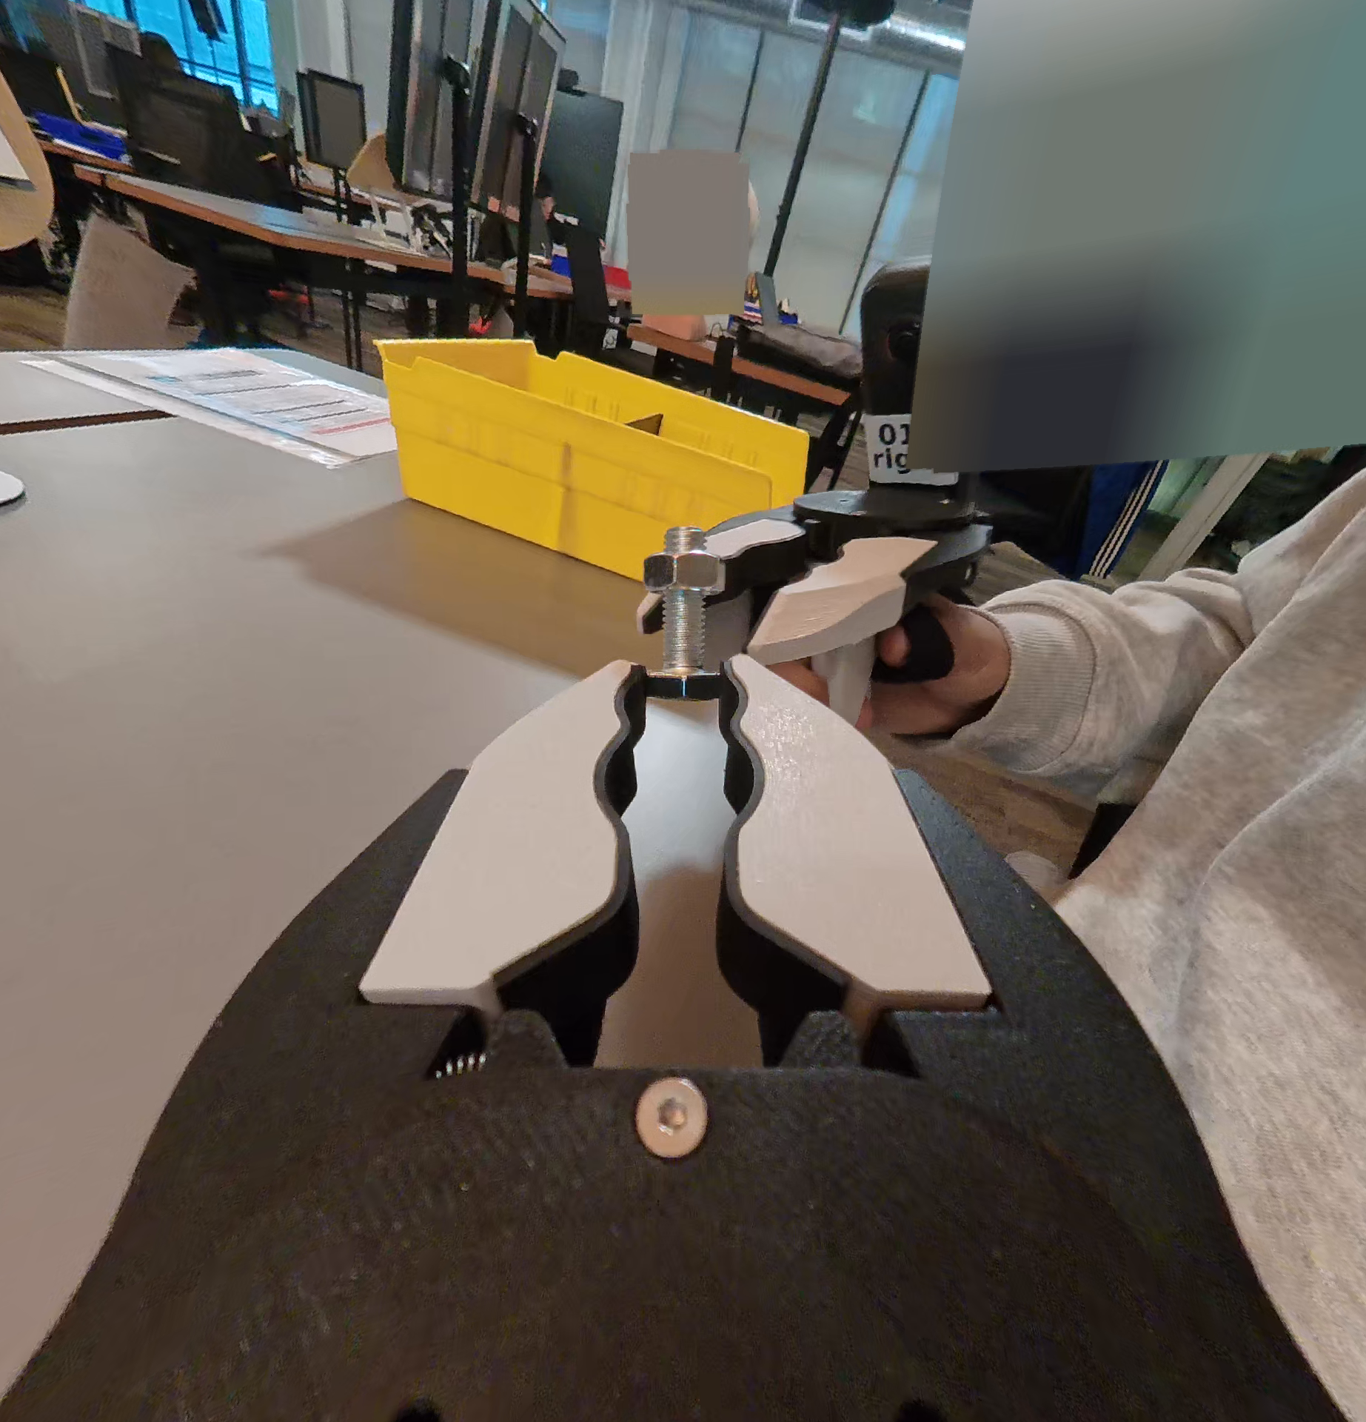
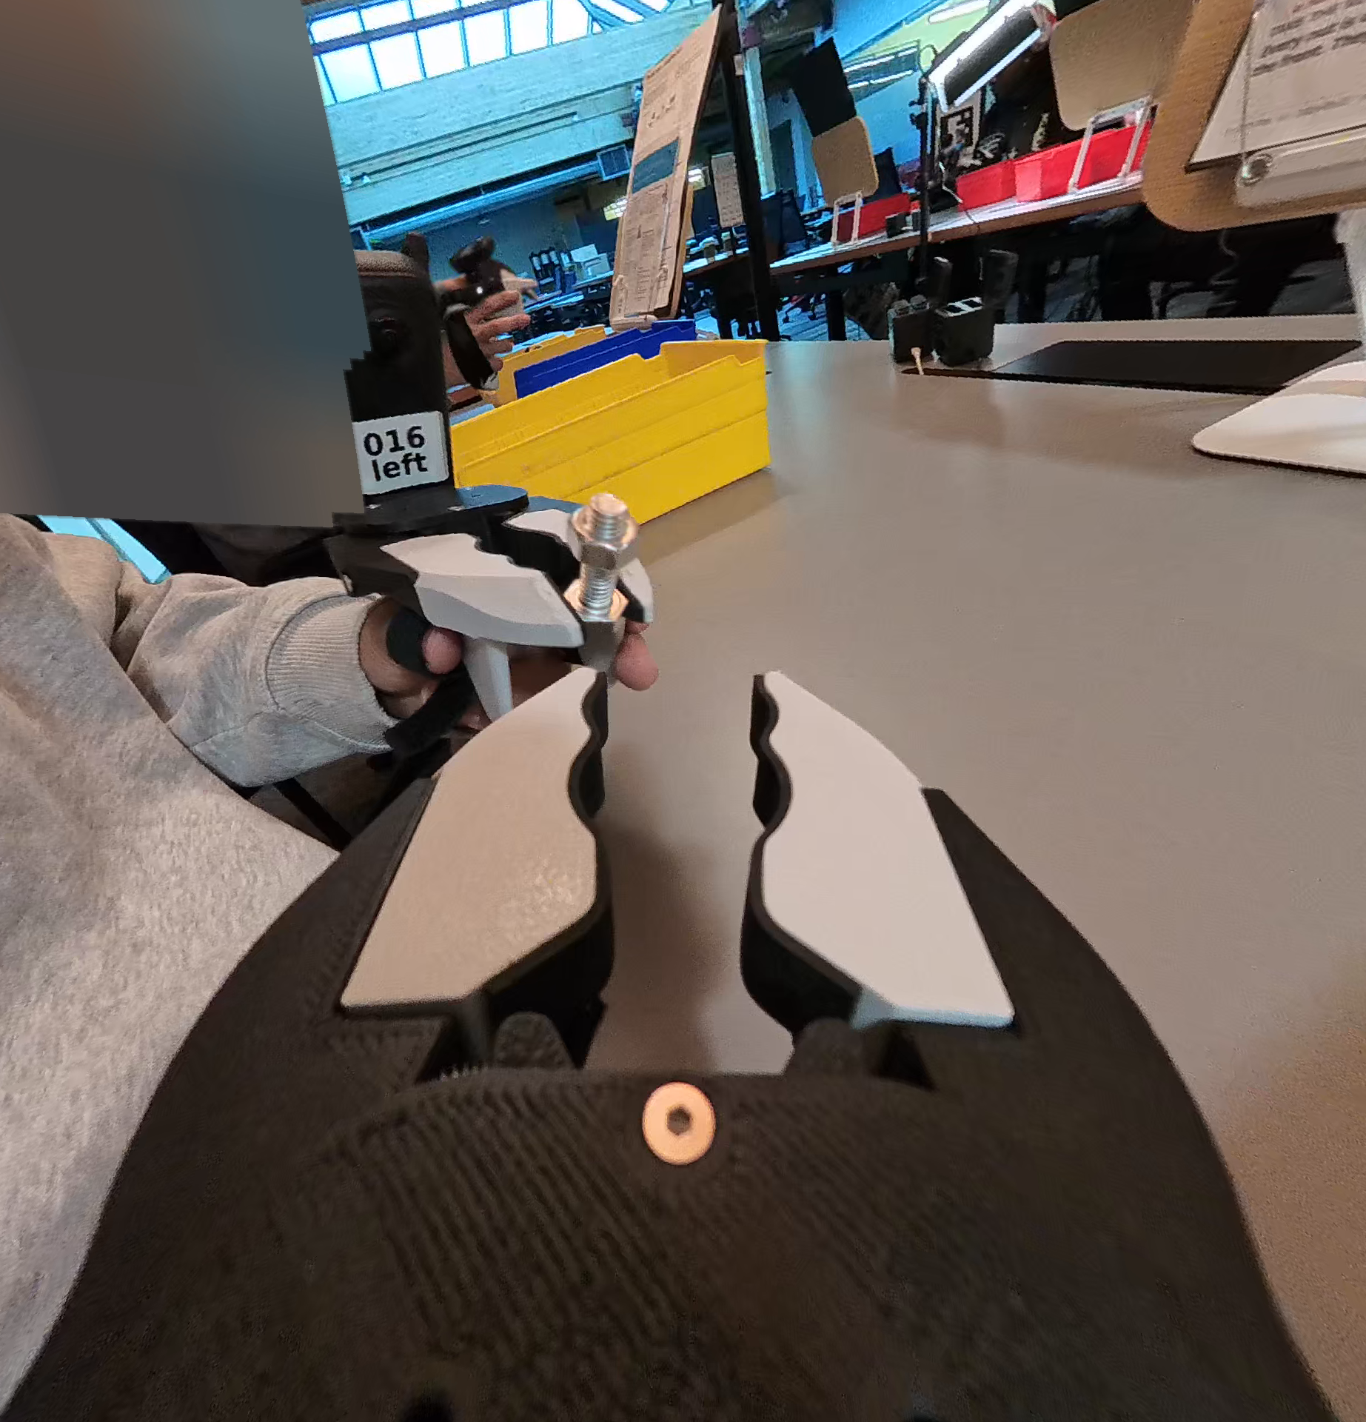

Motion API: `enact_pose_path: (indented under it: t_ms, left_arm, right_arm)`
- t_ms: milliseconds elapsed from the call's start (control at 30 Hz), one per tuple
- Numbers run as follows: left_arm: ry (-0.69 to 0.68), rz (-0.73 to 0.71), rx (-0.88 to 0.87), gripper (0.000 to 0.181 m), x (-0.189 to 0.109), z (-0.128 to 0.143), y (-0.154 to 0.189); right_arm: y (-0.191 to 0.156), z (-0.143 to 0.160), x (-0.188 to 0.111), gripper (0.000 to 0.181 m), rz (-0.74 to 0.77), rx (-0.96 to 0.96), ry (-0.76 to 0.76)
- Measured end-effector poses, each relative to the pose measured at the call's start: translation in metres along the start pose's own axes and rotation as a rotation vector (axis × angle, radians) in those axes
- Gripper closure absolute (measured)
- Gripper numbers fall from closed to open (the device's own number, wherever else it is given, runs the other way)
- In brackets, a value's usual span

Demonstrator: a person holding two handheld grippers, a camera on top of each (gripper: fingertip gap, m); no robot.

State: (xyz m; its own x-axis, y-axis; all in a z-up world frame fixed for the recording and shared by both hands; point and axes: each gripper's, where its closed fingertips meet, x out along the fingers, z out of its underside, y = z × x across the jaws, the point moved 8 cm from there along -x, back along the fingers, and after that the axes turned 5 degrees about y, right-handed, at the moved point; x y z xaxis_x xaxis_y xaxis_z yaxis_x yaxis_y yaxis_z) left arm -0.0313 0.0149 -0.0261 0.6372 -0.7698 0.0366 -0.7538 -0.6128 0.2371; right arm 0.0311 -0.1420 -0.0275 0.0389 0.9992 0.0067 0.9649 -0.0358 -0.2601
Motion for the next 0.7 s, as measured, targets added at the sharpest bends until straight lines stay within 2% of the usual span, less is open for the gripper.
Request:
enact_pose_path:
  t_ms: [367, 533, 700]
  left_arm:
    - [-0.053, -0.008, 0.012, 0.161, 0.004, 0.007, 0.001]
    - [-0.025, -0.07, 0.002, 0.161, 0.0, 0.004, -0.009]
    - [0.061, -0.173, 0.001, 0.161, -0.003, -0.005, -0.019]
  right_arm:
    - [-0.009, 0.001, 0.003, 0.148, -0.028, -0.073, -0.021]
    - [-0.002, 0.0, 0.003, 0.15, -0.009, -0.039, 0.008]
    - [0.008, 0.0, 0.01, 0.153, -0.009, -0.011, 0.032]
